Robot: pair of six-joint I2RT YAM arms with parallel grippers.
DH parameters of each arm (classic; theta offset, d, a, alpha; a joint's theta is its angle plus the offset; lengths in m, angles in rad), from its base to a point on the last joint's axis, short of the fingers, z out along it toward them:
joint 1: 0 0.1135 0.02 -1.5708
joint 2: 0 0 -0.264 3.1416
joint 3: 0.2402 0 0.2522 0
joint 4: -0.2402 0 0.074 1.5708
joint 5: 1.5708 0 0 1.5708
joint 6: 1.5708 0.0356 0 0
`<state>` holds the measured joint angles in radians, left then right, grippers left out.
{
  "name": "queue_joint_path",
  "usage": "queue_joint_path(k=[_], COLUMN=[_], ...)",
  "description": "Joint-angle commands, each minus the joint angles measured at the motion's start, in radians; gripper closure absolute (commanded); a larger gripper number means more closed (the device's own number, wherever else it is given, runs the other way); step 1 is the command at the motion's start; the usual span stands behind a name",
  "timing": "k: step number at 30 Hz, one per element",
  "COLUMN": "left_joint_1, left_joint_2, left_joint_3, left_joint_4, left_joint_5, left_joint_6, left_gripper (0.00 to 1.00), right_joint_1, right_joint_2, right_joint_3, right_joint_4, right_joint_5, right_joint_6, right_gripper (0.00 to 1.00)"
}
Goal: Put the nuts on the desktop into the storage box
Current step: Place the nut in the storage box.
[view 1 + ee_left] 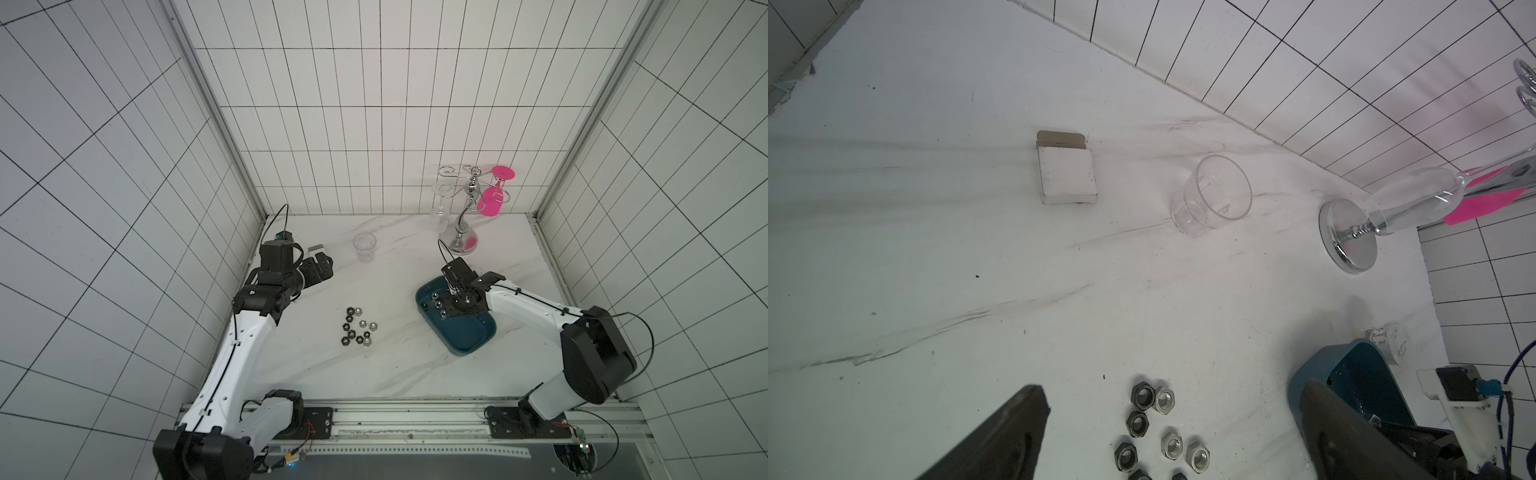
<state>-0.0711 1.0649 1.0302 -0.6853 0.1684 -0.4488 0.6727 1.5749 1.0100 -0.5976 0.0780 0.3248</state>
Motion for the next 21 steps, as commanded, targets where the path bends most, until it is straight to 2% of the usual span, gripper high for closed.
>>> queue_joint_path(k=[1, 14, 21], left_joint_1=[-0.003, -0.004, -0.004], left_joint_2=[-0.004, 0.003, 0.005], left_joint_3=[0.004, 0.002, 0.002], left_joint_4=[0.009, 0.009, 0.009], left_joint_5=[-0.004, -0.013, -0.018], left_joint_6=[-0.002, 0.01, 0.014], left_gripper=[0.02, 0.02, 0.02], right_joint_1=[-0.002, -0.002, -0.002], right_joint_2=[0.034, 0.156, 0.078], right_joint_3=[-0.016, 0.028, 0.031], right_joint_4=[-0.014, -0.001, 0.002], right_joint_5=[-0.037, -0.092, -0.061], right_joint_6=[-0.007, -0.007, 0.003], right_gripper=[0.74, 0.73, 0.74])
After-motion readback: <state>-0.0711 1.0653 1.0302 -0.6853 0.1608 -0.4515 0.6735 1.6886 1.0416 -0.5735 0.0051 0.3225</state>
